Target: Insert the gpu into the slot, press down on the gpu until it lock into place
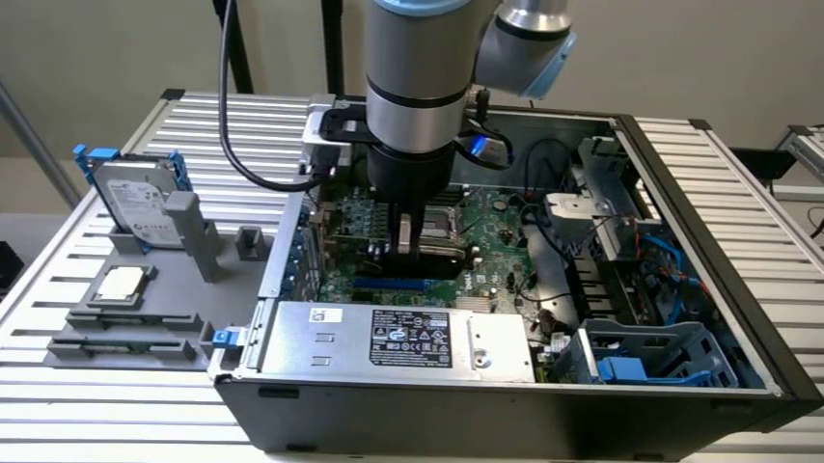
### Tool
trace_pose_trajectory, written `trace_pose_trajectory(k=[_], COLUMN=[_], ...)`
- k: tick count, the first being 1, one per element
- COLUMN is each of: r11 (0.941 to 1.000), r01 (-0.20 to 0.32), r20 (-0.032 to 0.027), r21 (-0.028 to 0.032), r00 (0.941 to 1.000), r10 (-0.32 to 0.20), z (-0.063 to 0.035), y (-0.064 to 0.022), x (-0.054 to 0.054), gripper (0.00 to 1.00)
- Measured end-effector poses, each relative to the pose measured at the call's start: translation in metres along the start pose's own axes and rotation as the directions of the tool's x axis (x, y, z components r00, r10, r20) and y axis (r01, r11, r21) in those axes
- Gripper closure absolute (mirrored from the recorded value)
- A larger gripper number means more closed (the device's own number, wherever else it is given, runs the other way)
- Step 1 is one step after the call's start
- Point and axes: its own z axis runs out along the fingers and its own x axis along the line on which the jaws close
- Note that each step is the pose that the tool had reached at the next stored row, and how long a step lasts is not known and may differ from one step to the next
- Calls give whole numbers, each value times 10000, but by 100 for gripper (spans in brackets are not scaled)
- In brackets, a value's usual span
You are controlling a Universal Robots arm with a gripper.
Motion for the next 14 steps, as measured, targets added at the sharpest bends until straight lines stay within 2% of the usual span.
trace_pose_trajectory(k=[14], r11=[10000], r01=[1], r20=[1], r21=[-4], r00=[10000], r10=[-1], z=[56], y=[46], x=[-3], gripper=[74])
